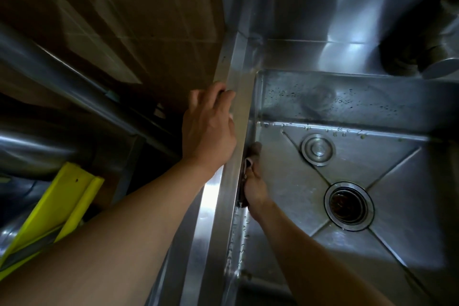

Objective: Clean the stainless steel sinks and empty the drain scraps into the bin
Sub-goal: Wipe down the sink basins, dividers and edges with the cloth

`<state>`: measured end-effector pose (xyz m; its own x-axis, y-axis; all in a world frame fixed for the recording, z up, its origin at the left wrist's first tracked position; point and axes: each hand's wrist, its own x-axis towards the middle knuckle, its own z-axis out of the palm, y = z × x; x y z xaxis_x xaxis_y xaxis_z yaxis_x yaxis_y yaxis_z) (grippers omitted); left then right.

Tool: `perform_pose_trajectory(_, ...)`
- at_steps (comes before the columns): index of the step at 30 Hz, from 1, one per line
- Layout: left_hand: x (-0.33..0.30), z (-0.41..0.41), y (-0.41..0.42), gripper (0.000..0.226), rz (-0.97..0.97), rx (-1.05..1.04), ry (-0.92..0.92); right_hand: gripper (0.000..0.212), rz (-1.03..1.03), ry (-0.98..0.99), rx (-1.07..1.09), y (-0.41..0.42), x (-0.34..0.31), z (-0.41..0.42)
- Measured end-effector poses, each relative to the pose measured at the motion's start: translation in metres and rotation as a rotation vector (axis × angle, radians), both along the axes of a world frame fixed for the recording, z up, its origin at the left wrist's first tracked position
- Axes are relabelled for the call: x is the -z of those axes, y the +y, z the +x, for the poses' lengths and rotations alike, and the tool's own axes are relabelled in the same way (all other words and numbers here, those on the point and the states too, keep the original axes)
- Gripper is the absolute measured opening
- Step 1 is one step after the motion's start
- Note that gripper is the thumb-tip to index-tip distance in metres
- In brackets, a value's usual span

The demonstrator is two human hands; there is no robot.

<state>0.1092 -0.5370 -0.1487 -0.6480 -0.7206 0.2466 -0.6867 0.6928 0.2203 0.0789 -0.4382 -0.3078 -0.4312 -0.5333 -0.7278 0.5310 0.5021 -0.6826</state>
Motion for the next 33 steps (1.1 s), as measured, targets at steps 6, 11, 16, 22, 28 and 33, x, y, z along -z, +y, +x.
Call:
perform_pose_trajectory(6,-0.002,0.003,0.001,0.04,0.094,0.011,0.009,0.028,-0.208,-0.052,-0.107,0.035,-0.059,0.0)
perform_pose_trajectory(11,-0.022,0.023,0.021,0.044,0.135,0.071,0.063,0.035,-0.435,-0.176,-0.125,0.058,-0.121,0.012)
perform_pose_trajectory(16,-0.01,0.057,0.068,0.045,0.08,0.04,-0.008,0.049,-0.436,-0.231,0.006,0.059,-0.117,0.02)
perform_pose_trajectory(22,-0.003,0.056,0.071,0.044,0.088,0.004,-0.089,0.033,-0.096,-0.154,0.072,0.037,-0.04,0.031)
perform_pose_trajectory(28,-0.002,0.057,0.07,0.043,0.096,0.007,-0.063,0.053,0.011,-0.008,0.023,0.037,-0.003,0.029)
perform_pose_trajectory(33,0.0,0.059,0.069,0.043,0.104,0.018,-0.029,0.09,-0.043,-0.153,0.039,0.053,-0.01,0.038)
